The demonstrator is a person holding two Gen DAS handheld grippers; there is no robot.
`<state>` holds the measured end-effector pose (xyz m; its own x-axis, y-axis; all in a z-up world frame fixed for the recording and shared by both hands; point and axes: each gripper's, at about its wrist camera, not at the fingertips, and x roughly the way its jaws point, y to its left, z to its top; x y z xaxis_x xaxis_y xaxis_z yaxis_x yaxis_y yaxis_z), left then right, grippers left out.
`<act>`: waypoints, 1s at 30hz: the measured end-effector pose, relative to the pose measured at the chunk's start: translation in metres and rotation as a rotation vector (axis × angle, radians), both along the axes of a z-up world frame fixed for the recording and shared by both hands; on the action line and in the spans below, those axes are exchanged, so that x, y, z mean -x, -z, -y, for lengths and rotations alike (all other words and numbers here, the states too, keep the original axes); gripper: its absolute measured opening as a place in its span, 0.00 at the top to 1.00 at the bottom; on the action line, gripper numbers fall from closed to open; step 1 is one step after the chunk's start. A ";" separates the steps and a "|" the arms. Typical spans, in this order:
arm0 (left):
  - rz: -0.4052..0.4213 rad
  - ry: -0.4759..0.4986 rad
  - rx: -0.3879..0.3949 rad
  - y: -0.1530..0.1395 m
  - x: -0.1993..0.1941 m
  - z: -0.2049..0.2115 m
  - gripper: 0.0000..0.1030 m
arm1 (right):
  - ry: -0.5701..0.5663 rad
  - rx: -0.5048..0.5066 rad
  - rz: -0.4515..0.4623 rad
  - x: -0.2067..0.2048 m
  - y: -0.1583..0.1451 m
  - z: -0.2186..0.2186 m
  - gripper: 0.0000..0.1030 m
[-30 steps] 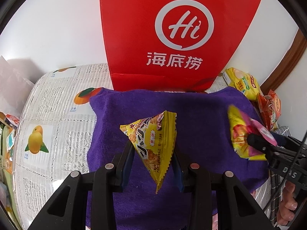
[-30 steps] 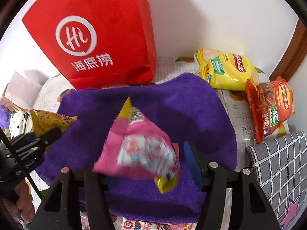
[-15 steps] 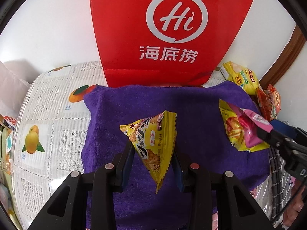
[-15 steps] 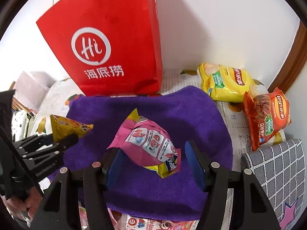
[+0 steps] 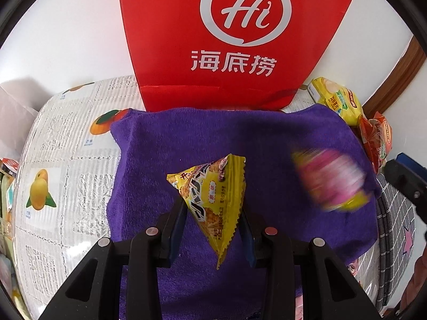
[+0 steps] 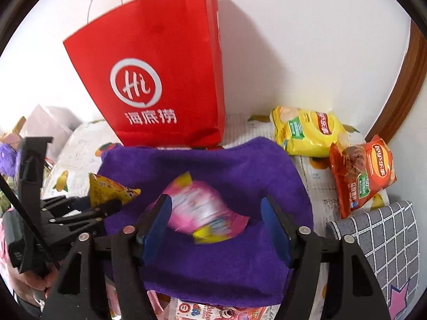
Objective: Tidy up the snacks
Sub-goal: 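Release the pink bag onto the towel with the right tool while the left tool releases the yellow pack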
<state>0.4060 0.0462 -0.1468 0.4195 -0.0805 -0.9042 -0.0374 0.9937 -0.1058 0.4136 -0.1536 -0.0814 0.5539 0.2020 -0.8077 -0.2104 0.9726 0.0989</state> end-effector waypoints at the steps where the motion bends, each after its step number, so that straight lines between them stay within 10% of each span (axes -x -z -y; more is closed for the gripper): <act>1: -0.002 0.001 0.000 0.000 0.000 0.000 0.65 | 0.001 0.001 0.006 0.000 -0.001 0.000 0.33; 18: -0.020 0.023 0.028 0.003 0.000 0.002 0.65 | 0.016 0.000 0.052 0.003 -0.010 0.002 0.33; 22: -0.030 0.019 0.051 0.002 -0.001 -0.001 0.44 | -0.021 -0.003 0.055 0.006 -0.014 -0.004 0.33; 30: 0.008 0.022 0.057 -0.015 0.005 -0.003 0.43 | -0.041 0.014 0.098 0.018 -0.026 -0.009 0.33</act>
